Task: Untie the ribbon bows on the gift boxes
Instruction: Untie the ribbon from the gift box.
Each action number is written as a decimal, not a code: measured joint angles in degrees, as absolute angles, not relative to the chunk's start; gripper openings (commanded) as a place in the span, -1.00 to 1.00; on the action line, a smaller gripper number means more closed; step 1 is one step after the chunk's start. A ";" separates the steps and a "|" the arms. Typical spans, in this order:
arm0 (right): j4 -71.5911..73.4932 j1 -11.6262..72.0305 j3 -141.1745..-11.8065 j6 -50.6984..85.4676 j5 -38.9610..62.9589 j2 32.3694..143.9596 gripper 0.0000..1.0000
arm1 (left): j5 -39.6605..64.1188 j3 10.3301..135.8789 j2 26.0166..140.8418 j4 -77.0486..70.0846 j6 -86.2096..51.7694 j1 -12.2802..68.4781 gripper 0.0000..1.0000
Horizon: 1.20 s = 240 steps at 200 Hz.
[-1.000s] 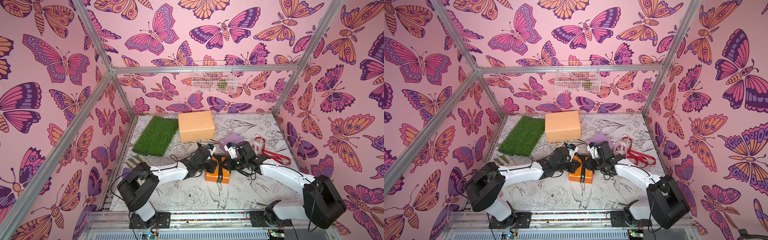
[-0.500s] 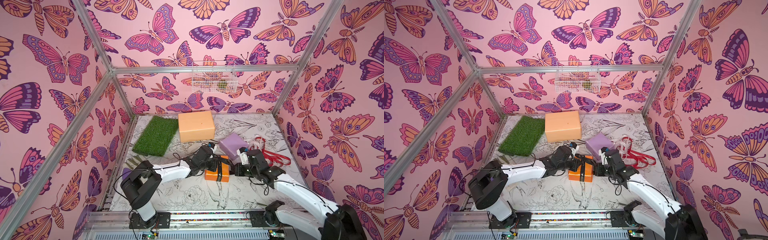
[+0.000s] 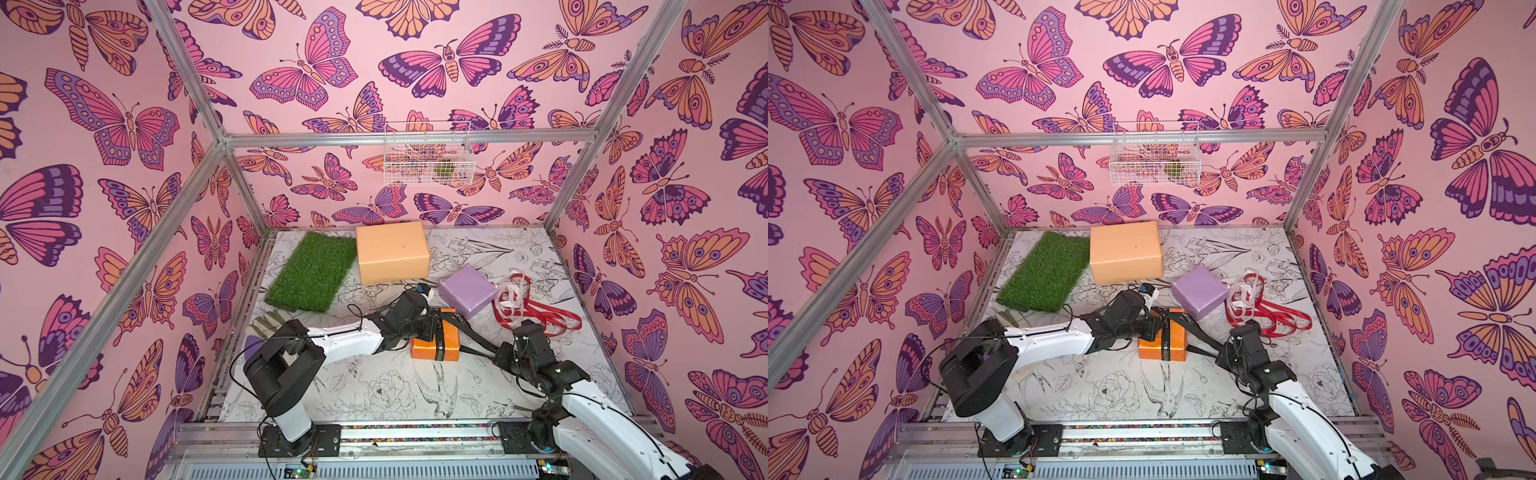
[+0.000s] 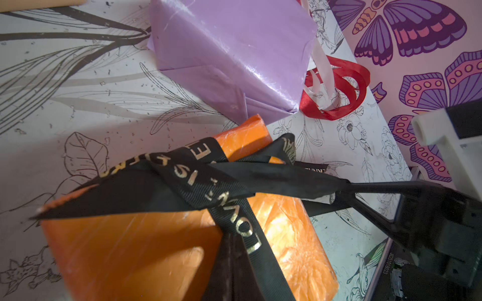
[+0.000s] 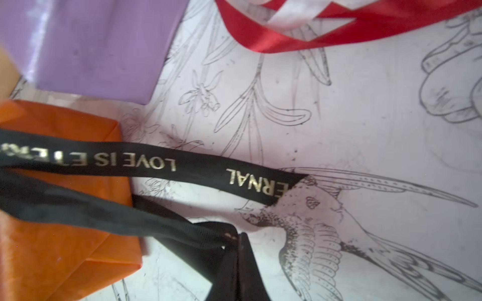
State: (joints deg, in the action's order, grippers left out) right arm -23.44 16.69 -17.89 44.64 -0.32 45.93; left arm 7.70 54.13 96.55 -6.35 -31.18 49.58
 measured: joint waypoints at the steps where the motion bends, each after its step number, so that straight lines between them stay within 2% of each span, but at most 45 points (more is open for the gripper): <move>1: -23.42 16.56 -17.91 44.80 -0.27 46.13 -0.23 | 7.70 54.13 96.57 -6.35 -31.18 49.58 -1.00; 6: -23.40 15.70 -18.20 44.16 0.08 47.46 0.07 | 7.73 54.13 96.57 -6.35 -31.18 49.58 -1.00; 11: -23.51 15.05 -18.63 43.70 0.23 48.80 0.27 | 7.73 54.15 96.57 -6.33 -31.18 49.58 -1.00; 25: -24.64 14.37 -20.91 41.21 1.28 51.79 0.65 | 7.86 54.17 96.55 -6.26 -31.18 49.58 -1.00; 33: -25.06 14.37 -22.72 39.35 2.26 52.82 0.74 | 7.99 54.22 96.53 -6.17 -31.18 49.56 -1.00; 41: -24.91 14.37 -24.71 37.36 3.79 53.32 0.73 | 8.12 54.35 96.51 -5.96 -31.18 49.56 -0.99; 80: -21.74 14.50 -31.55 31.33 11.22 55.59 0.54 | 10.35 54.78 94.80 -3.18 -31.44 49.52 -0.38; 99: -19.31 16.32 -34.54 29.08 13.93 58.24 0.46 | 11.14 54.92 92.20 -0.27 -31.77 49.25 -0.25; 144: -15.29 23.29 -39.16 25.21 16.58 67.02 0.43 | 12.45 55.83 86.85 1.91 -29.32 43.51 -0.20; 163: -15.14 24.64 -41.39 23.90 16.88 70.78 0.27 | 12.91 56.73 87.53 2.37 -27.29 41.04 -0.18; 191: -15.16 26.17 -44.05 22.46 16.99 74.28 -0.14 | 14.00 59.18 90.94 3.25 -23.97 40.29 -0.12; 202: -15.18 26.55 -44.29 22.09 17.02 74.74 -0.24 | 14.66 60.14 92.60 3.33 -22.83 40.29 -0.11; 214: -15.51 26.68 -44.29 22.00 16.97 74.83 -0.21 | 15.27 60.97 94.35 3.31 -21.93 40.27 -0.11; 231: -16.05 26.72 -44.29 21.93 16.73 74.76 0.04 | 15.73 61.25 95.92 3.49 -21.30 40.14 -0.11; 240: -16.51 26.81 -44.29 21.93 16.32 74.61 0.07 | 15.86 61.25 96.38 3.79 -21.21 40.07 -0.11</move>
